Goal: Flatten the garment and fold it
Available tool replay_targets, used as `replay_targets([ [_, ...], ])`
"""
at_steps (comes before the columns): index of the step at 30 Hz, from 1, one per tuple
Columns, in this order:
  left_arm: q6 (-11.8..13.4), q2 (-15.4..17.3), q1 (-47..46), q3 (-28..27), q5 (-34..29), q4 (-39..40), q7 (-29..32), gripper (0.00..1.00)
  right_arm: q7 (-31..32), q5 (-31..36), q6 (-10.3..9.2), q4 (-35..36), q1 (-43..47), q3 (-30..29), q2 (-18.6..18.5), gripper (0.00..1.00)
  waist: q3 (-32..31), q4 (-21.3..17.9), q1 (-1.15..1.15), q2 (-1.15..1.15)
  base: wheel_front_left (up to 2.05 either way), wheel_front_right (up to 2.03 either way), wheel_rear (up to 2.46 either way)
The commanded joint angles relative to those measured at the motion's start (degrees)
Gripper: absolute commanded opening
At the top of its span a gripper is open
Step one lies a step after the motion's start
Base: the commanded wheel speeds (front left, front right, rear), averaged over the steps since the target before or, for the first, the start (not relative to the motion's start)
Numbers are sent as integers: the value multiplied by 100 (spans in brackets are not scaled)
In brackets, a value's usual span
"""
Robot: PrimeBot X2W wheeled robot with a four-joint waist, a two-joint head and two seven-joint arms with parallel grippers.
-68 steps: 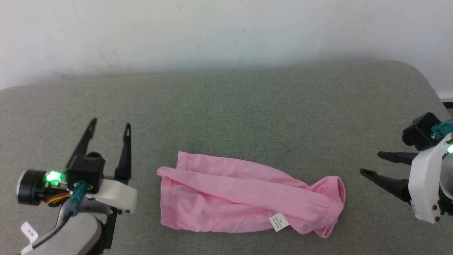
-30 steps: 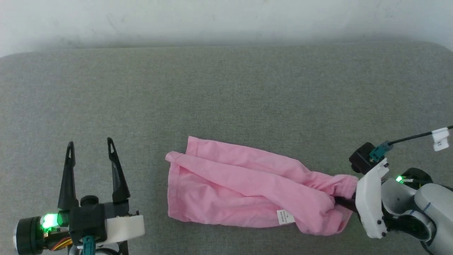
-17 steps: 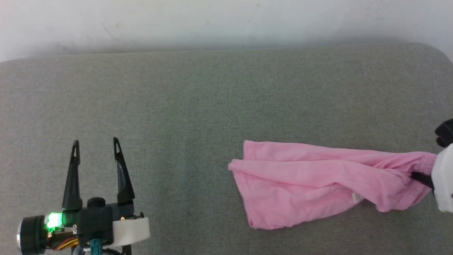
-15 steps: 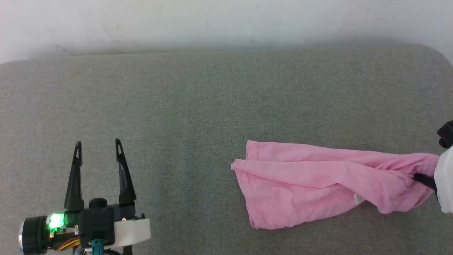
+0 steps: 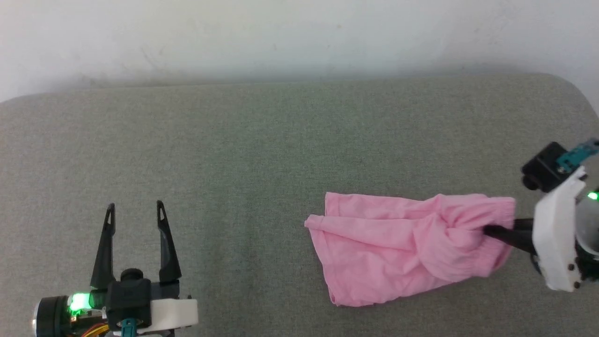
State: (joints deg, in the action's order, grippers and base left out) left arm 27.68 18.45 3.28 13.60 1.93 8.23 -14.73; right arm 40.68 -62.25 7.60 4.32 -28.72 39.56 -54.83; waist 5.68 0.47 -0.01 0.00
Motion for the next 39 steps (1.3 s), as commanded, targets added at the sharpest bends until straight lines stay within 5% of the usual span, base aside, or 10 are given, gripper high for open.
replay_targets([
  [1, -49, -48, 4, -11, -67, -4, -27, 100, 59, -49, -11, 135, -117, 25, 136, 0, 61, 47, 1, 0, 0, 0, 0],
  [7, -94, -161, -173, 55, -138, -17, -27, 100, 370, 273, -11, 236, -679, 385, 836, 0, 308, 228, 1, 0, 0, 0, 0],
  [16, -103, -266, -540, 114, -183, -83, -27, 100, 445, 724, -11, -979, -1526, 1373, 2071, 0, 727, 510, 1, 0, 0, 0, 0],
  [26, -32, -330, -661, 142, -180, -187, -27, 100, 18, 828, -11, -1972, -1755, 2515, 2302, 0, 814, 561, 1, 0, 0, 0, 0],
  [27, -20, -318, -627, 121, -170, -202, -27, 100, -102, 817, -11, -1950, -1798, 2561, 2273, 31, 765, 529, 1, 0, 0, 0, 0],
  [28, -13, -301, -586, 96, -158, -219, -27, 100, -237, 799, -11, -1897, -1842, 2591, 2233, 100, 711, 493, 1, 0, 0, 0, 0],
  [39, -39, -158, -254, -105, -114, -190, -27, 100, -2131, 726, -11, -584, -1987, 1823, 1355, 100, 150, 10, 1, 0, 0, 0, 0],
])
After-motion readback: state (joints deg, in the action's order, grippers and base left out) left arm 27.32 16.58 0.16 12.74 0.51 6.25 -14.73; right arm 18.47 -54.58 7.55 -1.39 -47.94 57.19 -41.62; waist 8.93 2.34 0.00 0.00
